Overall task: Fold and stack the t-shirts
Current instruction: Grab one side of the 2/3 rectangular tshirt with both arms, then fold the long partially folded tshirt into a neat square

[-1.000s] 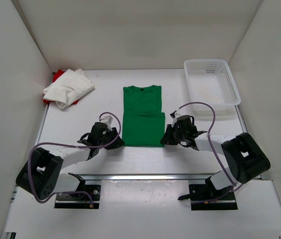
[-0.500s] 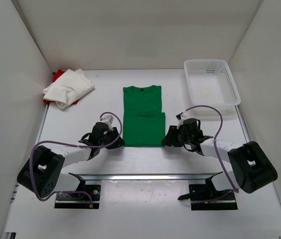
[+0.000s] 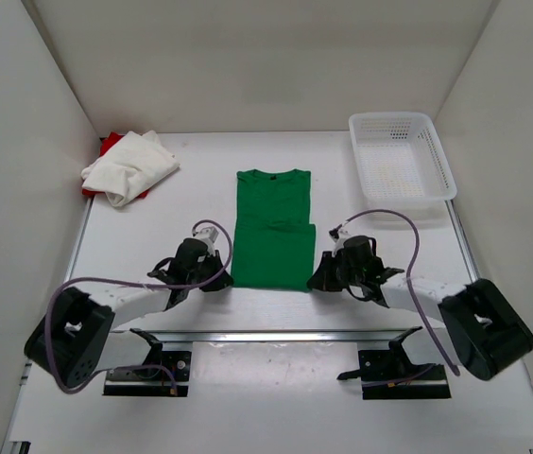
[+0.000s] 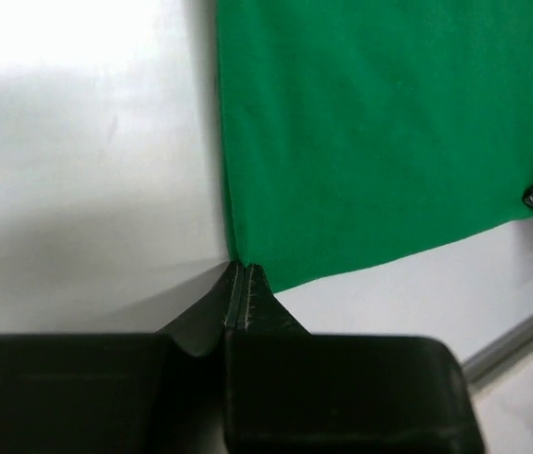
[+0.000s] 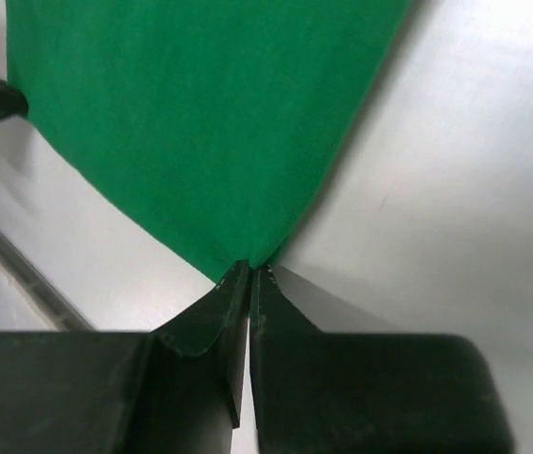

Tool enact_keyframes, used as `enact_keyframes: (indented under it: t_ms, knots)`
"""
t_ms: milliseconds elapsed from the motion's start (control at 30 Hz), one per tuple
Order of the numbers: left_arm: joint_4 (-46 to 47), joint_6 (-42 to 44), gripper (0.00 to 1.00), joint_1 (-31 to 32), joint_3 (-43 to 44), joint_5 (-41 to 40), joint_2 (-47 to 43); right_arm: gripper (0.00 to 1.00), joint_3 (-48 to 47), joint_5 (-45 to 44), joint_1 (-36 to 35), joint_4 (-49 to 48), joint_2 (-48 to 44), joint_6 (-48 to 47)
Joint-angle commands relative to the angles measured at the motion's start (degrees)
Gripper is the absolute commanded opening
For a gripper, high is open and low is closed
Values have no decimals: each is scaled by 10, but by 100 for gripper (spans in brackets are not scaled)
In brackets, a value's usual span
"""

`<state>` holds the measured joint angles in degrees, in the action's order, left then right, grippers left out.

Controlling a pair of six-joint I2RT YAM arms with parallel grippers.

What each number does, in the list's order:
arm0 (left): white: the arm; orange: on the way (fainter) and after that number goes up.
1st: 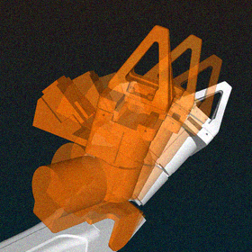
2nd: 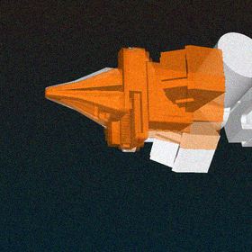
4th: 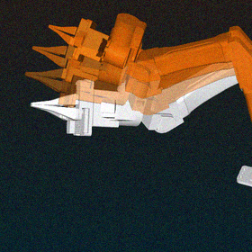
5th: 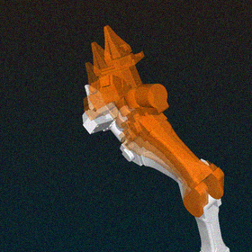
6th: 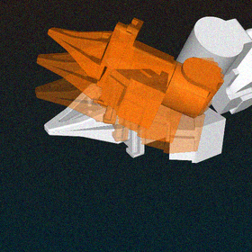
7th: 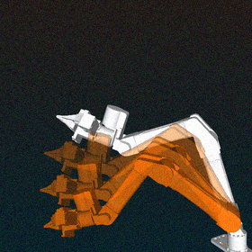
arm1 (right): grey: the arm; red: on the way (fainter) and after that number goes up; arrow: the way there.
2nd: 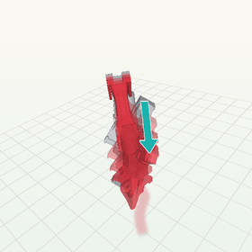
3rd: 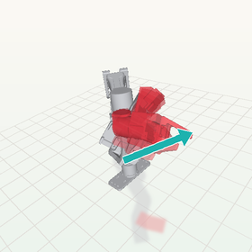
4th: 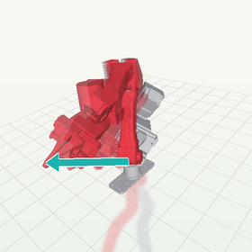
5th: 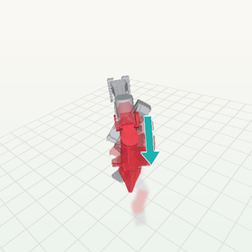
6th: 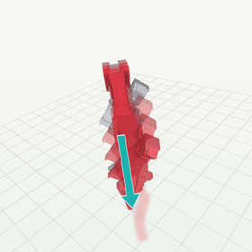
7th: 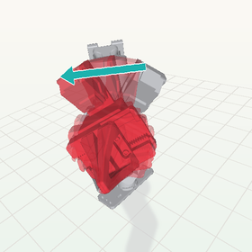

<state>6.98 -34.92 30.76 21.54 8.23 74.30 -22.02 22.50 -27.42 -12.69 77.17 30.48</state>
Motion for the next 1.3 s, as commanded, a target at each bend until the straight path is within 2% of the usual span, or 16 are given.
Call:
enact_keyframes:
  t_ms: [0,133,200,300,367,467,567,767,900,967,1200,1267]
  knots:
    - [-92,15,0,15,-35,-2,-83,0,47,-32,-46,52,-81,22]
    - [-189,-8,0,50,-98,-3,-193,0,108,-87,-137,125,-197,86]
    - [-231,-29,0,62,-115,4,-285,0,116,-100,-165,165,-252,119]
    - [-275,-52,0,63,-95,7,-364,0,92,-97,-153,198,-306,115]
    - [-289,-27,0,26,-47,18,-354,0,53,-80,-113,208,-304,77]
    - [-267,5,0,2,77,21,-280,0,-51,-45,-43,210,-246,5]
    - [-217,24,0,-32,180,28,-177,0,-142,-13,36,200,-140,-43]
    - [-178,36,0,-79,379,0,97,0,-291,15,120,147,28,-60]
    - [-176,35,0,-92,502,-18,219,0,-387,53,165,130,162,-56]
    - [-174,35,0,-91,542,-32,285,1,-416,53,169,118,207,-54]
    - [-138,-3,1,-110,634,-45,397,0,-543,51,185,119,348,-64]
    - [-124,-12,8,-113,644,-43,408,5,-572,48,183,125,374,-73]
